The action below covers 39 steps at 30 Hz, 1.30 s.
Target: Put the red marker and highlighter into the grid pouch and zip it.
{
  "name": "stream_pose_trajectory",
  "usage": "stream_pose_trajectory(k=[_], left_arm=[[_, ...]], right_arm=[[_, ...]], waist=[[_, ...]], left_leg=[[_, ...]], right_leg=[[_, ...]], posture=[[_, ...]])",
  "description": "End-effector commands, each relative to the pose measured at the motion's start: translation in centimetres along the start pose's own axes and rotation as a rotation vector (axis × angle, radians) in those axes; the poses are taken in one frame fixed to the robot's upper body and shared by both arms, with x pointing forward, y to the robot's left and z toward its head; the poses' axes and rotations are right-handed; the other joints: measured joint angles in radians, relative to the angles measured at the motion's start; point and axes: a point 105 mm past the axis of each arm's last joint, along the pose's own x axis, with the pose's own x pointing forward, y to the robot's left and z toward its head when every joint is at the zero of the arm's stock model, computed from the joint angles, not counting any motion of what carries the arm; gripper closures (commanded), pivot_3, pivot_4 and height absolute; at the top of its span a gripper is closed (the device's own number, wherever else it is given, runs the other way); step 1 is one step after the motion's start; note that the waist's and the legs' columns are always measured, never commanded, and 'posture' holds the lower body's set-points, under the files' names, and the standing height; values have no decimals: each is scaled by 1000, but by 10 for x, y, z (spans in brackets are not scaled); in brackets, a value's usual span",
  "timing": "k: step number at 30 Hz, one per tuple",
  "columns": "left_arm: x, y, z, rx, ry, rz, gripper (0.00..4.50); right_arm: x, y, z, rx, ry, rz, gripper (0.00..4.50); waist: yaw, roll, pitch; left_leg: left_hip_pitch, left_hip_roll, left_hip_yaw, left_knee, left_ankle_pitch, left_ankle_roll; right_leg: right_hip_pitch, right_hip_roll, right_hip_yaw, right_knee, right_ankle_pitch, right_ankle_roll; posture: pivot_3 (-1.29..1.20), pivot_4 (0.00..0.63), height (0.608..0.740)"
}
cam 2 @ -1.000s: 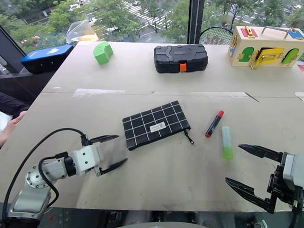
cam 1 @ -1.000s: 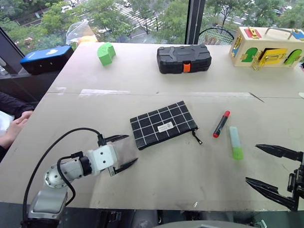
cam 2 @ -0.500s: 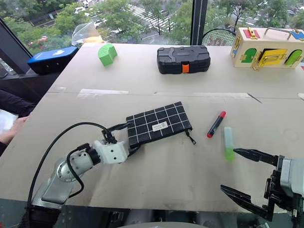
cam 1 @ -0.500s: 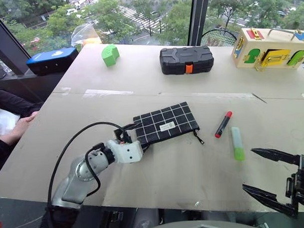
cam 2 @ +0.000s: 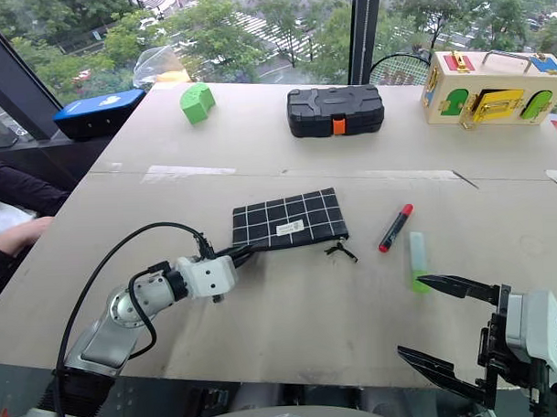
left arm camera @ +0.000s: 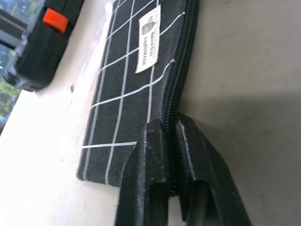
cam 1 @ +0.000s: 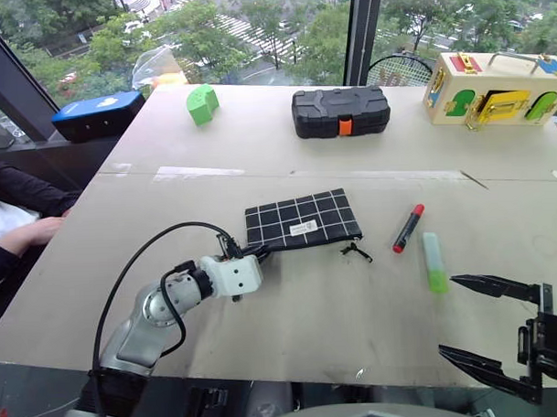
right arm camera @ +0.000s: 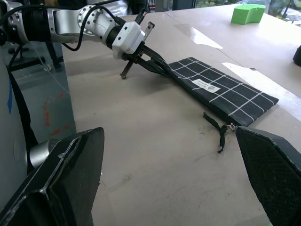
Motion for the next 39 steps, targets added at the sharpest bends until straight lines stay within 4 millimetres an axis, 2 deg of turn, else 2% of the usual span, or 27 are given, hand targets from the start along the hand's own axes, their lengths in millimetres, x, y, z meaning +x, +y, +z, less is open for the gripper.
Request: stream_pose_trajectory(k=[1, 5, 8, 11, 12, 15, 17, 21, 25, 26, 28, 38, 39], left_arm=[[2, 3, -2, -107, 8, 17, 4446], [9, 27, 21, -195, -65, 52, 4446], [14, 40, 38, -238, -113, 51, 4446], [19, 44, 45, -264, -125, 45, 4446], [20, 45, 47, -268, -128, 42, 4446], [23, 44, 52, -262, -140, 27, 4446], [24, 44, 54, -257, -141, 21, 4446], [26, 44, 56, -246, -151, 14, 4446], [28, 42, 53, -248, -146, 16, 4446], [28, 42, 53, -248, -147, 17, 4500], [28, 42, 52, -249, -146, 21, 4500], [28, 41, 49, -253, -145, 33, 4500], [28, 41, 50, -253, -146, 32, 4500]], right_arm=[[9, -3, 6, -22, -40, -28, 0], [32, -23, 5, -26, -45, -179, 0], [56, -45, -10, -10, 87, -303, 0], [82, -64, -22, 86, 140, -326, 0], [89, -75, -26, 121, 145, -375, 0], [103, -108, -30, 212, 163, -525, 0], [110, -120, -29, 312, 146, -573, 0], [122, -124, -16, 405, 91, -554, 0], [132, -123, -18, 507, 103, -528, 0], [133, -123, -19, 514, 113, -527, 501], [134, -123, -19, 520, 121, -532, 1230], [134, -134, -22, 622, 100, -585, 1230], [135, -135, -22, 629, 99, -586, 1496]], waist=[[0, 0, 0], [0, -8, 5], [-4, -13, 7], [-7, -15, 7], [-8, -16, 6], [-8, -16, 6], [-3, -17, 6], [-2, -16, 6], [-6, -17, 6], [-6, -17, 6], [-8, -16, 6], [-24, -16, 6], [-27, -16, 6]], left_leg=[[0, 0, -1, 0, 0, 0], [-2, -1, -2, 2, 0, 0], [-4, -1, -2, 2, 0, 0], [-8, -2, -2, 3, 2, 3], [-8, -2, -2, 3, 2, 3], [-10, -2, -3, 3, 5, -2], [-12, -2, -5, 3, 5, -2], [-14, -2, -5, 3, 5, -2], [-14, -3, -5, 4, 5, -2], [-14, -2, -5, 4, 5, -2], [-14, -2, -5, 4, 5, -2], [-14, -2, -5, 4, 6, -2], [-14, -2, -5, 4, 6, -2]], right_leg=[[0, 0, 0, 0, 0, 0], [0, 0, -1, 0, 0, 0], [-2, 0, -1, 0, 1, -1], [-5, 0, 0, 0, 2, -4], [-6, 1, 0, 0, 2, -4], [-7, 8, 0, 1, 3, -3], [-7, 10, -1, 1, 4, 0], [-8, 10, -4, 1, 5, 0], [-8, 10, -4, 1, 5, 1], [-8, 10, -4, 1, 5, 1], [-8, 10, -4, 2, 5, 1], [-8, 10, -5, 2, 5, 1], [-8, 10, -4, 2, 5, 1]], posture=[[0, 150, 740], [0, 150, 740], [0, 150, 740], [0, 150, 740], [0, 150, 740], [0, 150, 740], [0, 150, 740], [0, 150, 740], [0, 150, 740], [0, 150, 740], [0, 150, 740], [0, 150, 740], [0, 150, 740]])
